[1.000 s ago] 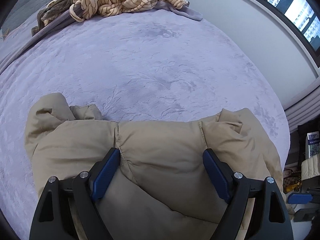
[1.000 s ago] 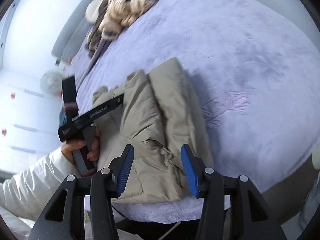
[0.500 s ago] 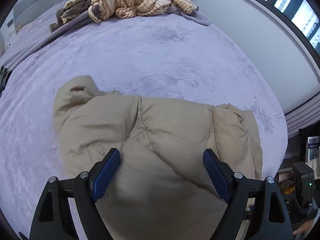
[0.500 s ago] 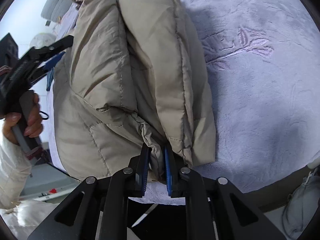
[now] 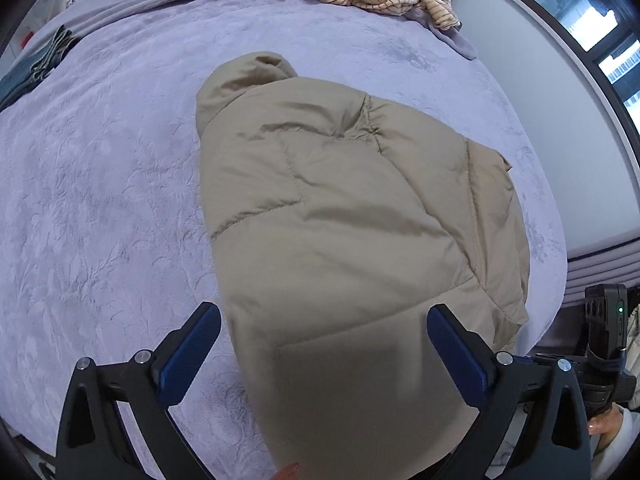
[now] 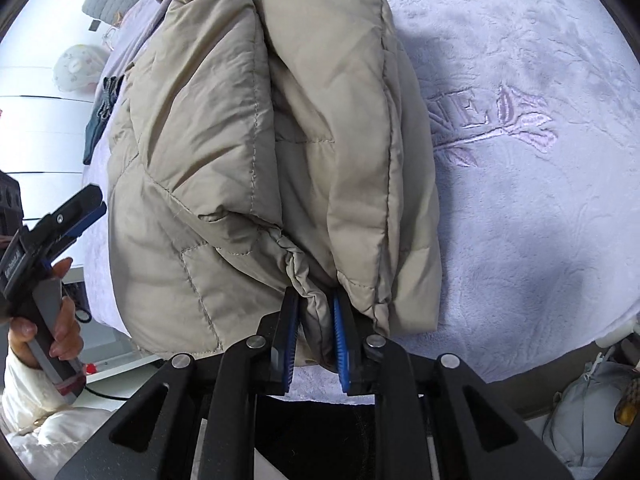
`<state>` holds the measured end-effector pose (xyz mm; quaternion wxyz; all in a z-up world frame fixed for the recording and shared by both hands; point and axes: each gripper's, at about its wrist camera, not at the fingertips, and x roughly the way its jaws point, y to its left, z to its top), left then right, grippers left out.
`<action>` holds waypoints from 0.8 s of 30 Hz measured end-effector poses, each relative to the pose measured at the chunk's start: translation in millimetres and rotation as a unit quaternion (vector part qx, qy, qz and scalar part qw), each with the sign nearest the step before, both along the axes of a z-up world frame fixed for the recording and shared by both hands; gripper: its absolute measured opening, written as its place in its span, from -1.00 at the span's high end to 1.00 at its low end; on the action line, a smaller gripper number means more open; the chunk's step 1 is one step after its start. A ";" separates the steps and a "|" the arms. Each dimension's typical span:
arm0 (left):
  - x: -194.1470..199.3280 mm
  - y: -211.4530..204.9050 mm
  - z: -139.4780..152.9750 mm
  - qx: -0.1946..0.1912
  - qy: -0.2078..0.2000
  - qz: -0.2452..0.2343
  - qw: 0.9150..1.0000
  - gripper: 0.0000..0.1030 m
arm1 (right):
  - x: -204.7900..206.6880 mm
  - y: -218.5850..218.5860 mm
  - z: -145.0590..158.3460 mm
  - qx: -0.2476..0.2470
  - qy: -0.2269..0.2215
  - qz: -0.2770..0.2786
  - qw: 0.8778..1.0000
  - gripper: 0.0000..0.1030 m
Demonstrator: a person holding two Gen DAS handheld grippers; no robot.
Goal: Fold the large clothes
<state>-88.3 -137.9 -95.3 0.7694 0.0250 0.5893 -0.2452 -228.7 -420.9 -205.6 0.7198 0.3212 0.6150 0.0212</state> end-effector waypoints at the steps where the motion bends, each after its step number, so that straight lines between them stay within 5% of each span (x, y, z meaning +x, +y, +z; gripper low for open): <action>1: 0.2 3.3 -1.2 -0.001 0.002 0.001 1.000 -1.00 | 1.3 2.9 3.4 -0.004 0.002 -0.002 1.000 0.64; 7: 7.8 18.8 -2.1 -0.014 0.007 -0.009 1.000 -1.00 | -1.9 1.9 35.1 -0.013 -0.054 -0.067 0.996 0.56; 12: 16.4 30.2 -4.1 -0.024 0.012 -0.024 0.999 -1.00 | -1.4 -1.7 53.7 -0.023 -0.084 -0.140 0.986 -0.05; 20: 32.5 52.0 -7.3 -0.044 0.026 -0.028 0.998 -1.00 | 7.5 -6.3 58.2 -0.050 -0.088 -0.159 0.982 -0.61; 24: 47.0 61.8 -15.8 -0.076 0.051 -0.020 0.996 -1.00 | 18.0 -30.1 58.2 -0.016 -0.103 -0.150 0.983 -0.62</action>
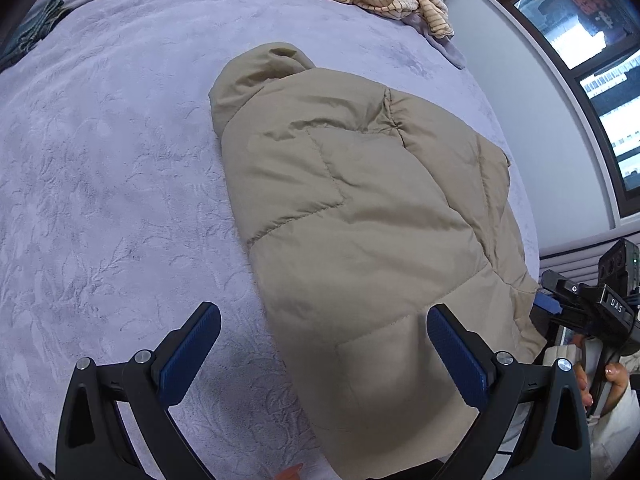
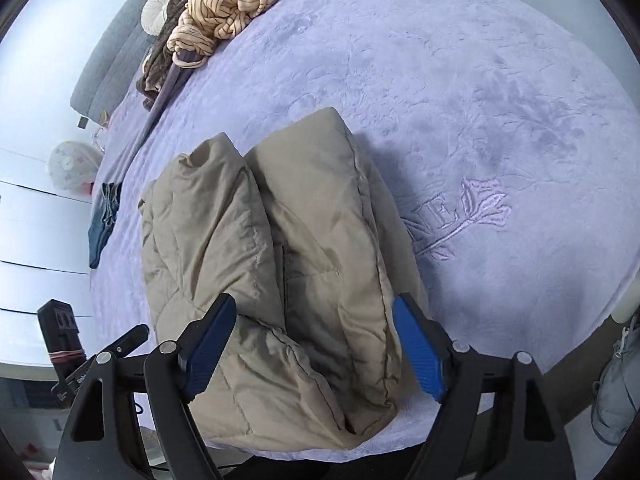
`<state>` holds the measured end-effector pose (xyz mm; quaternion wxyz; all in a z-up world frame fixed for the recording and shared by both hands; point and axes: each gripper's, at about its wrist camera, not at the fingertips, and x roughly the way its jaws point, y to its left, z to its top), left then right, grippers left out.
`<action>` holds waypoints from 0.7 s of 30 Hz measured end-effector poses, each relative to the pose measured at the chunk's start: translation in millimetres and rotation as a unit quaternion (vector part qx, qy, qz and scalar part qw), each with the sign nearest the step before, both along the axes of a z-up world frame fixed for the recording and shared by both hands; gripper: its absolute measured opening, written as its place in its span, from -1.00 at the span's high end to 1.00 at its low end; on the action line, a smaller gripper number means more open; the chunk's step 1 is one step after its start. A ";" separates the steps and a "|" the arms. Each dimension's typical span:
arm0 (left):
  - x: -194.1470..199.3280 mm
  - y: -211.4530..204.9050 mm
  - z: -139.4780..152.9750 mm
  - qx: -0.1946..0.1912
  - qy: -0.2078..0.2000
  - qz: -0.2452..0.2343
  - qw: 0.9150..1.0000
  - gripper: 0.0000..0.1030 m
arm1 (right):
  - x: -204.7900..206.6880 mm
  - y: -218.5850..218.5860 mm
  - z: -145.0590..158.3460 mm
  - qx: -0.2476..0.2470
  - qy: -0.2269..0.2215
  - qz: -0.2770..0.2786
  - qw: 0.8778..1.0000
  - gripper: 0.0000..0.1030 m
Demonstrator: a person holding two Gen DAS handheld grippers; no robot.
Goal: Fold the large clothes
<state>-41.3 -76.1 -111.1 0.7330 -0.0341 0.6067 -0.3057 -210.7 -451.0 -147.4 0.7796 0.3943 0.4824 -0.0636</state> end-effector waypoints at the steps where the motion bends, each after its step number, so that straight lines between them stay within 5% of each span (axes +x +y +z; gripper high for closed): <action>1: 3.2 0.8 -4.0 -0.010 0.012 0.002 1.000 -1.00 | 2.4 -3.5 -0.3 0.001 -0.001 0.005 1.000 -0.62; 5: 17.4 2.5 -21.6 -0.052 0.060 0.017 0.997 -1.00 | 17.8 -25.4 -12.8 0.022 -0.005 0.031 0.999 -0.70; 7: 24.3 1.2 -31.3 -0.081 0.078 0.020 0.993 -1.00 | 27.4 -40.2 -27.5 0.056 -0.005 0.041 0.998 -0.99; 12: 38.0 -4.3 -62.0 -0.129 0.123 0.032 0.983 -1.00 | 50.3 -71.7 -77.4 0.144 0.002 0.036 0.989 -1.00; 16: 47.8 1.1 -83.7 -0.165 0.160 0.056 0.972 -1.00 | 69.8 -79.8 -117.6 0.229 0.001 0.026 0.973 -1.00; 21: 50.7 -5.6 -93.9 -0.167 0.178 0.059 0.968 -1.00 | 89.5 -70.5 -104.5 0.337 -0.087 0.068 0.935 -1.00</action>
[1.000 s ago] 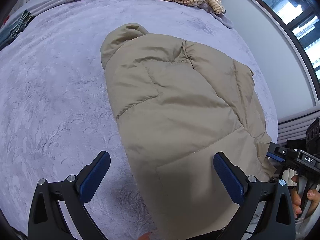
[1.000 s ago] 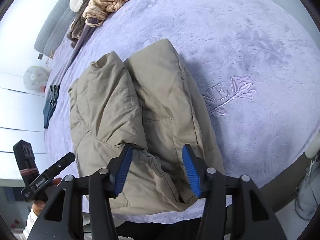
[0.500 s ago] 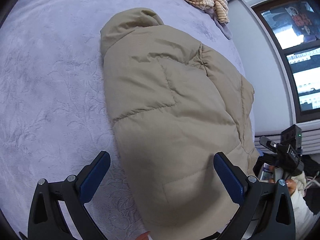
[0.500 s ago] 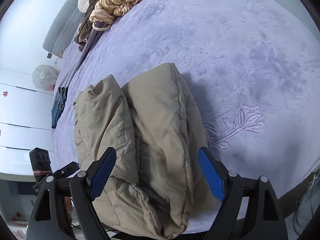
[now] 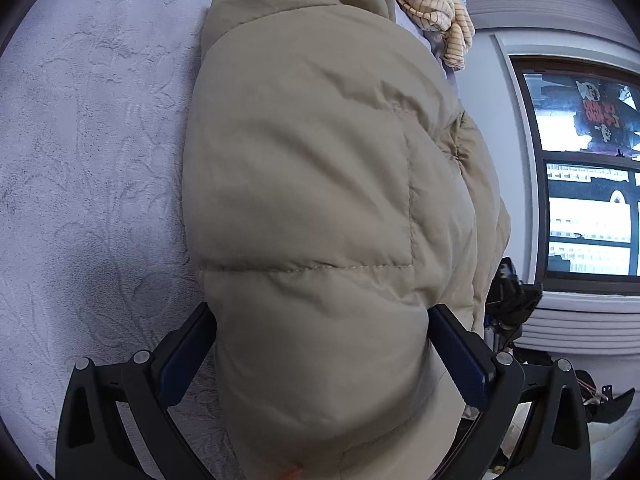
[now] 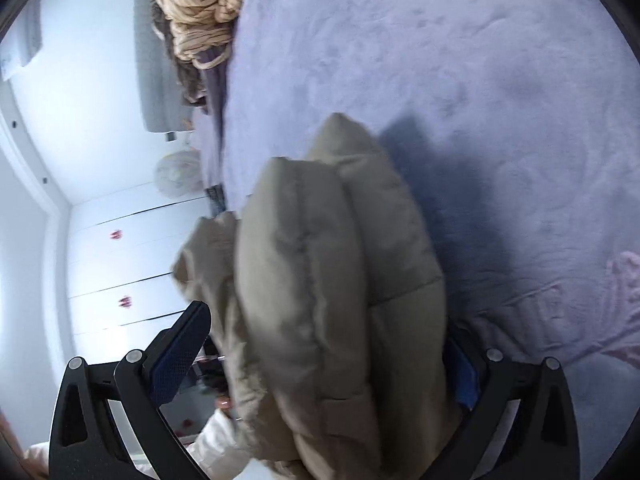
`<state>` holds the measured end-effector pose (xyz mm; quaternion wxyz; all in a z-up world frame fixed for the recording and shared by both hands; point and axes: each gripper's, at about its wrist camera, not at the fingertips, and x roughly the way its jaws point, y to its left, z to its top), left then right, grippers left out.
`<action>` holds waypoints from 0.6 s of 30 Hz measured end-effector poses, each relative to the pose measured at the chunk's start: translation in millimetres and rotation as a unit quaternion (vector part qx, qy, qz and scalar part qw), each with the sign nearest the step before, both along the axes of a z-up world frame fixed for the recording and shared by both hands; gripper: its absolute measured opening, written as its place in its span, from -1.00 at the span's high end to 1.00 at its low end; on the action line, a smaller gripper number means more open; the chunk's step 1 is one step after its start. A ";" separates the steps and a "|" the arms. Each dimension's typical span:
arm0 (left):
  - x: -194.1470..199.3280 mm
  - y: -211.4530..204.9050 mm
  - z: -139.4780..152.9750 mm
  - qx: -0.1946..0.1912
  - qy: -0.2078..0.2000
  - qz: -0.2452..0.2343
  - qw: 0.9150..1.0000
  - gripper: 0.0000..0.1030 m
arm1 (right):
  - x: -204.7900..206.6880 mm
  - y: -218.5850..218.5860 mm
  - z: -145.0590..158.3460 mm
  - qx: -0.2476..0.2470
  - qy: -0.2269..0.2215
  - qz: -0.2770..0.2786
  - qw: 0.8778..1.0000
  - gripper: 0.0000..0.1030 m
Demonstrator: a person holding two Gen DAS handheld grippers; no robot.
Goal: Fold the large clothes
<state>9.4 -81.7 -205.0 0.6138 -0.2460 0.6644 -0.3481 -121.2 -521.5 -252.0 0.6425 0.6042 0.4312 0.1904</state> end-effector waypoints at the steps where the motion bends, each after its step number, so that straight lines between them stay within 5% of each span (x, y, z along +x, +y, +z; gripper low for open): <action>1: -0.1 -2.1 -1.3 0.001 0.001 -0.001 1.000 -1.00 | 6.5 4.9 8.9 -0.017 -0.008 0.024 1.000 -1.00; 5: -4.9 -8.7 -2.4 0.010 0.001 0.002 1.000 -1.00 | 35.9 37.7 33.6 -0.138 -0.013 0.151 0.979 -1.00; 9: -5.0 -14.9 0.4 0.020 -0.011 0.003 1.000 -1.00 | 62.7 63.8 17.3 -0.216 0.033 0.224 0.950 -1.00; 15: -1.3 -27.5 -29.2 -0.041 0.049 0.006 0.998 -1.00 | 61.8 56.4 -9.1 -0.158 0.055 0.192 0.967 -1.00; 18: -0.6 -40.7 -29.1 -0.050 0.047 -0.010 0.998 -1.00 | 62.9 59.3 -8.6 -0.159 0.064 0.176 0.969 -1.00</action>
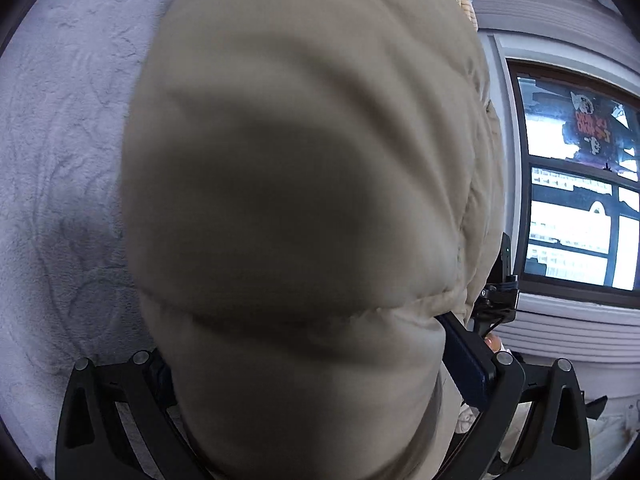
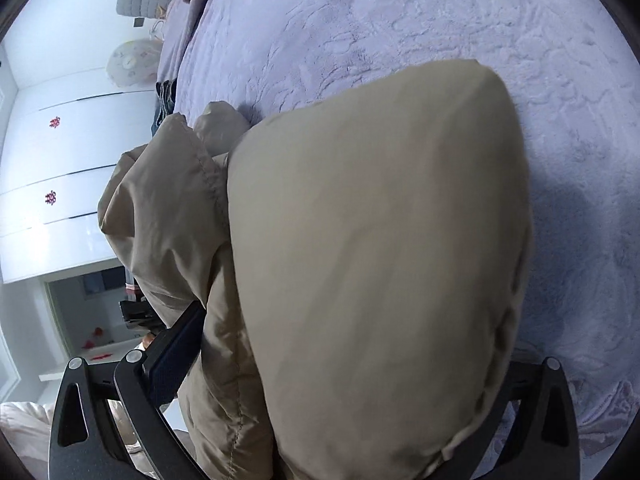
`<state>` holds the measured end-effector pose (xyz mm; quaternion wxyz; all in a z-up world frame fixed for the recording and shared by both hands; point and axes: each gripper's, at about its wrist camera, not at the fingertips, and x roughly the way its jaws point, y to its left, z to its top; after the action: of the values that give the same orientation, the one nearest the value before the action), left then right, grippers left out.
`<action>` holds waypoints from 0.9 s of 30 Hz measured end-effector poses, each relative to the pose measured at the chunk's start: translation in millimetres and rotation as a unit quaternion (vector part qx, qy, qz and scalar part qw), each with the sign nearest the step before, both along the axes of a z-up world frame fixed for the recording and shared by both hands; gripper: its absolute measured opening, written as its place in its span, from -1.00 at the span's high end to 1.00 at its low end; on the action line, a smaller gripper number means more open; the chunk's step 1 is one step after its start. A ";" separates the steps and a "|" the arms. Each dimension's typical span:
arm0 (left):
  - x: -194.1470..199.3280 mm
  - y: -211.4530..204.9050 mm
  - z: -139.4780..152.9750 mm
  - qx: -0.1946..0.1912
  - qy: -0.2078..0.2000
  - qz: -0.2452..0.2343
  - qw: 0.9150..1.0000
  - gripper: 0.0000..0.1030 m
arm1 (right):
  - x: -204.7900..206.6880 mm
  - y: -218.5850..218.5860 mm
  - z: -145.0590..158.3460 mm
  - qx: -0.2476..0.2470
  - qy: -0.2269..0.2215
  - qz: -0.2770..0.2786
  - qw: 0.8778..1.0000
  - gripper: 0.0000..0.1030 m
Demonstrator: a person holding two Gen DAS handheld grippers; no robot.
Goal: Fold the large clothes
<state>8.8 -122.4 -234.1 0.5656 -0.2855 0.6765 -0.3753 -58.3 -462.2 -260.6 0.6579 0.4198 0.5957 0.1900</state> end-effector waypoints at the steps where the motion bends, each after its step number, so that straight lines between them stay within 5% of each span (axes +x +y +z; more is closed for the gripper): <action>1: 0.6 -3.3 2.6 0.000 -0.004 -0.005 1.000 -1.00 | -0.3 0.3 1.3 -0.003 0.001 -0.007 1.000 -1.00; 4: 3.4 -7.3 16.0 0.001 -0.015 -0.015 1.000 -0.78 | -1.8 -0.4 12.1 -0.003 -0.002 -0.036 0.999 -0.79; 6: 7.1 -5.5 28.6 -0.011 -0.024 -0.021 0.999 -0.56 | -3.8 1.4 22.8 0.017 -0.014 -0.057 0.998 -0.06; 8: 11.7 -3.5 42.5 -0.028 -0.032 -0.024 0.999 -0.52 | -2.4 8.2 37.0 0.027 -0.028 -0.063 0.997 0.18; 17: 70.6 39.7 101.8 -0.053 -0.114 0.012 0.992 -0.52 | 70.6 52.8 104.4 0.042 -0.107 -0.036 0.993 0.21; 23: 145.8 86.5 118.5 -0.007 -0.161 0.048 0.986 -0.52 | 159.5 92.9 108.8 0.045 -0.136 -0.018 0.990 0.21; 27: 196.5 107.2 104.8 0.047 -0.176 0.068 0.981 -0.52 | 207.4 114.8 93.1 0.032 -0.135 -0.011 0.990 0.21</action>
<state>205.3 -15.2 -129.4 0.7126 -0.2334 0.5625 -0.3482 149.1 -347.4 -167.5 0.7202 0.4177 0.4906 0.2571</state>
